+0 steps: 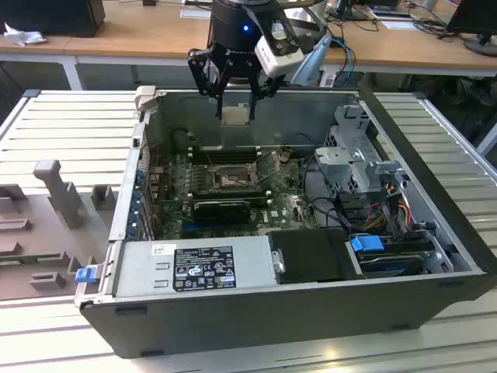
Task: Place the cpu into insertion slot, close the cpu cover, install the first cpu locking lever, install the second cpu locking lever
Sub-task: 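Place the cpu into insertion slot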
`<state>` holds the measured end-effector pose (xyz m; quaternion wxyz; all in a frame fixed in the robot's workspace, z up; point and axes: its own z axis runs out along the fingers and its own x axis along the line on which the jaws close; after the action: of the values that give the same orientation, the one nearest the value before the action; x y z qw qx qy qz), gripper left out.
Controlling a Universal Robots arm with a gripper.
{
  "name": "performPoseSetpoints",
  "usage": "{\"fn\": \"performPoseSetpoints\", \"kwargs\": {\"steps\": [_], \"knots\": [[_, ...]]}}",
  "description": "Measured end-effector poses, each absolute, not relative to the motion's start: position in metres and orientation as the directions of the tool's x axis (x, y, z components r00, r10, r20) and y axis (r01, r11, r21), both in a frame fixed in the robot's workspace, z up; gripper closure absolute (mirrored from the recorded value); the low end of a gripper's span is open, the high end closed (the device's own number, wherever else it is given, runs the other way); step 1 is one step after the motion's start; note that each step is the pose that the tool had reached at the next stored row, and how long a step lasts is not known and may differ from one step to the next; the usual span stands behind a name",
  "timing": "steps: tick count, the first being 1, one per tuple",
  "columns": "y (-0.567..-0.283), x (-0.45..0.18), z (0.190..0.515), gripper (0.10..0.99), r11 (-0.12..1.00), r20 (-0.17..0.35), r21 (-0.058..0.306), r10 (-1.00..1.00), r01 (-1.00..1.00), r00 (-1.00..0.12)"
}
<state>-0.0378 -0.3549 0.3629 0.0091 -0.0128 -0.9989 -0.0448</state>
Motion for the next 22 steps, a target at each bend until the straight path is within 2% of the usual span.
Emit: {"fn": "performPoseSetpoints", "kwargs": {"steps": [22], "knots": [[-0.3551,-0.0377,0.3599,0.557,0.986,0.019,0.089,0.143,0.144,-0.99]]}}
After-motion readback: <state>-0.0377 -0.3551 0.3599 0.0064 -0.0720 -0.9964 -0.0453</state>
